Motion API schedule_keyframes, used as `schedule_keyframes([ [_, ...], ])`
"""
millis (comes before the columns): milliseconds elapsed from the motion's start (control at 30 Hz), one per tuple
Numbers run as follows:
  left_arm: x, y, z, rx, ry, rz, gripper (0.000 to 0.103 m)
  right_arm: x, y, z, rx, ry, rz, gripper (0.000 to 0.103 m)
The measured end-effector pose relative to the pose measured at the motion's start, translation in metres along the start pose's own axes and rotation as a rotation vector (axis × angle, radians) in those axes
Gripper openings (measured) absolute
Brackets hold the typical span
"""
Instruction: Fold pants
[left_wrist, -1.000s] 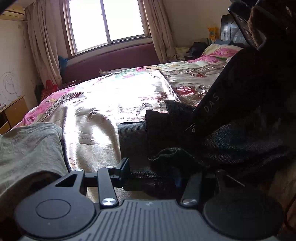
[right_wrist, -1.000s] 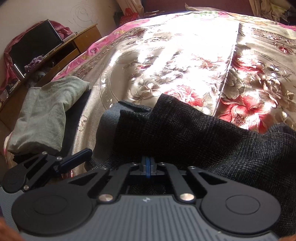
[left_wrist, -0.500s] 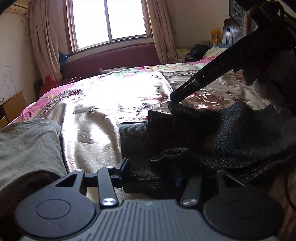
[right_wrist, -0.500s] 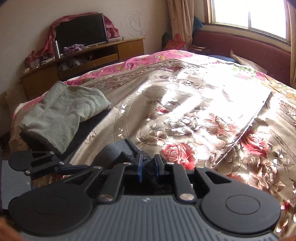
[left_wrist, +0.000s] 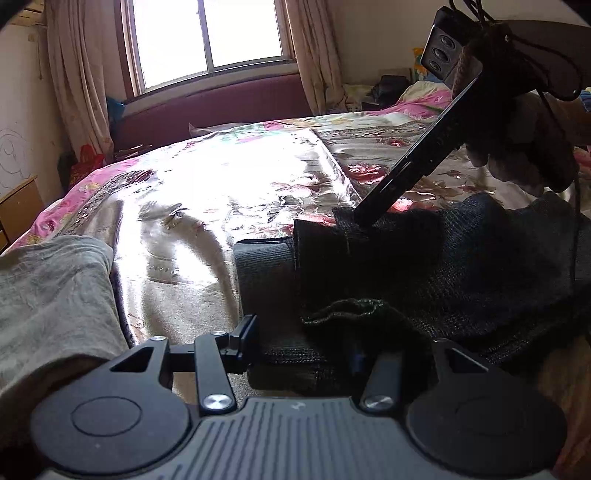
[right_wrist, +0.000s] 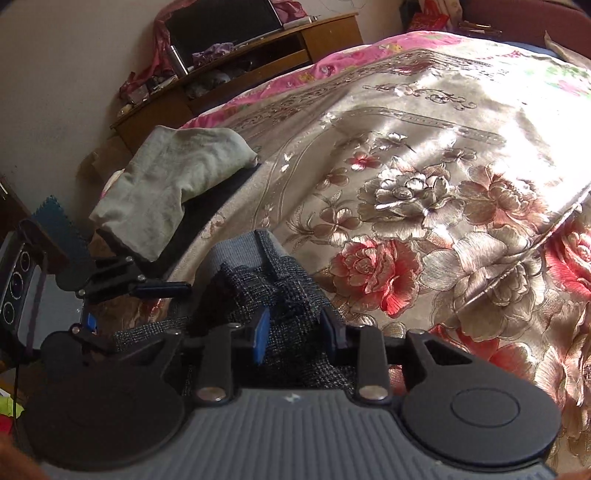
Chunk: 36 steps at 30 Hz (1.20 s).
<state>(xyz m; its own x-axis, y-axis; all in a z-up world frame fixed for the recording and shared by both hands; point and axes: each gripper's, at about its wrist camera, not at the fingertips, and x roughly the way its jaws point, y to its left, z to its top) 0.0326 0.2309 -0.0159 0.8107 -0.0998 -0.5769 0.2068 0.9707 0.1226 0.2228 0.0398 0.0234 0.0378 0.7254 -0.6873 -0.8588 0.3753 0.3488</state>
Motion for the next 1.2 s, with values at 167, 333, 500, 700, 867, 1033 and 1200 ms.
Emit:
schedule_keyframes([
  [167, 0.0, -0.001, -0.001, 0.001, 0.004, 0.0, 0.062, -0.014, 0.011, -0.001, -0.011, -0.018, 0.028, 0.011],
  [333, 0.0, -0.001, -0.001, -0.009, 0.0, 0.002, 0.062, -0.038, 0.044, 0.008, -0.062, -0.095, 0.108, 0.01],
  [500, 0.001, -0.002, -0.003, -0.014, -0.001, 0.004, 0.062, -0.014, 0.065, 0.009, -0.173, -0.012, 0.114, 0.01],
  [700, 0.0, -0.001, -0.004, -0.036, -0.005, 0.003, 0.062, 0.016, 0.053, -0.001, -0.219, -0.004, 0.009, 0.011],
  [867, -0.001, -0.001, -0.004, -0.034, -0.007, -0.003, 0.062, 0.002, 0.055, -0.001, -0.279, -0.062, -0.034, 0.016],
  [1033, 0.0, -0.001, -0.005, -0.034, -0.003, -0.001, 0.062, 0.018, 0.046, 0.004, -0.255, -0.007, 0.041, 0.018],
  [1200, 0.0, -0.001, -0.005, -0.044, -0.003, -0.003, 0.062, 0.021, 0.041, 0.009, -0.262, -0.003, 0.082, 0.026],
])
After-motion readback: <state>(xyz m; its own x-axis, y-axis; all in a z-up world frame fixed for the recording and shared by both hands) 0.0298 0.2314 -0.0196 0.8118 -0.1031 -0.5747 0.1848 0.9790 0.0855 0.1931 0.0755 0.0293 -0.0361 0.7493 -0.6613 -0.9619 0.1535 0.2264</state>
